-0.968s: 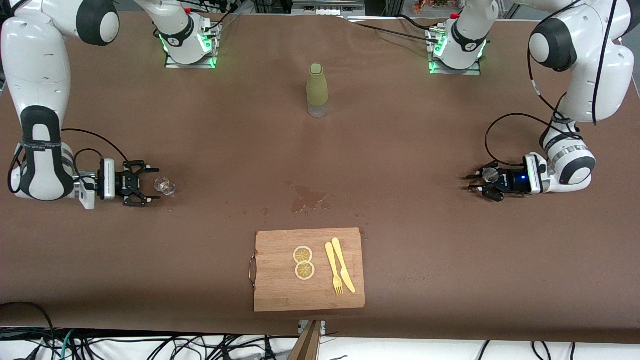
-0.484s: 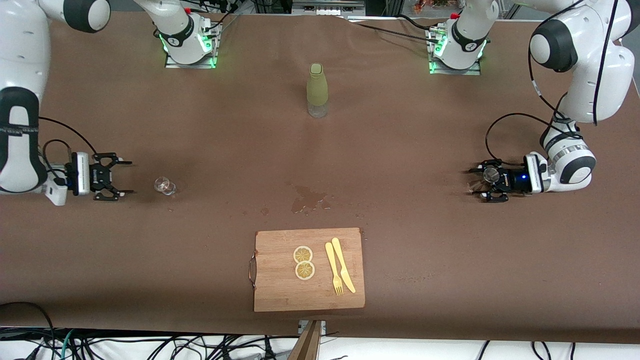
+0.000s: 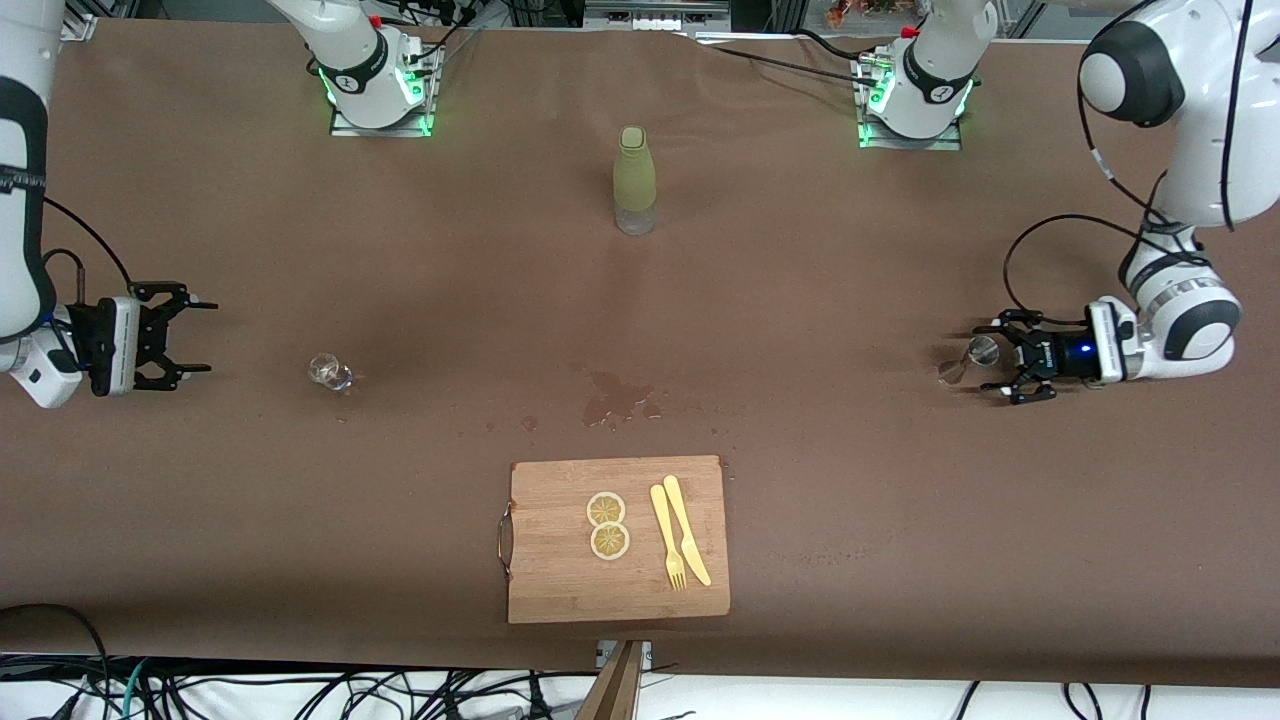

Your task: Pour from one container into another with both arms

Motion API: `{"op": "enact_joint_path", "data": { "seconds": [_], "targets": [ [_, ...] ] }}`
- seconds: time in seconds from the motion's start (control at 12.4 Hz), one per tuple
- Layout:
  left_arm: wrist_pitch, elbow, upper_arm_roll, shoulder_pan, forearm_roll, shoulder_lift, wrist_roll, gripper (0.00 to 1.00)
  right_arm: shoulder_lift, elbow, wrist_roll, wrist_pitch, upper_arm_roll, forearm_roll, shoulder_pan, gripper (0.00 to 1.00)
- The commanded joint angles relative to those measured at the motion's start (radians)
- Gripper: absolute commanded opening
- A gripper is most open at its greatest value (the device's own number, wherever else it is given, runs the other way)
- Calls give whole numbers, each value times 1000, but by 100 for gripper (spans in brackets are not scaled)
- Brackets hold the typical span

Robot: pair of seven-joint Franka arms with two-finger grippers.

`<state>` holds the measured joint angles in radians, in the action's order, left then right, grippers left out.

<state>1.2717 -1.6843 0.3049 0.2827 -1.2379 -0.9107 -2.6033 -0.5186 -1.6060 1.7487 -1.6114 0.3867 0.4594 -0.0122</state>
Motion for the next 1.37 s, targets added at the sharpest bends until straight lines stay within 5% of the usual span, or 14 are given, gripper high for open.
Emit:
{"op": "enact_joint_path", "data": {
  "seconds": [0.0,0.65,0.89,1.29],
  "targets": [
    [37,-5,0,30,95,105,89,100,98,-28,-229,-19,-89,-117,0,100],
    [205,-5,-3,41,290,337,339,100,285,-38,-867,-5,-406,-430,57,100],
    [259,-5,-7,38,375,417,467,100,362,-90,-1073,-7,-543,-482,119,100],
    [339,-6,-44,17,573,594,763,100,436,-106,-1470,11,-605,-492,127,100]
  ]
}}
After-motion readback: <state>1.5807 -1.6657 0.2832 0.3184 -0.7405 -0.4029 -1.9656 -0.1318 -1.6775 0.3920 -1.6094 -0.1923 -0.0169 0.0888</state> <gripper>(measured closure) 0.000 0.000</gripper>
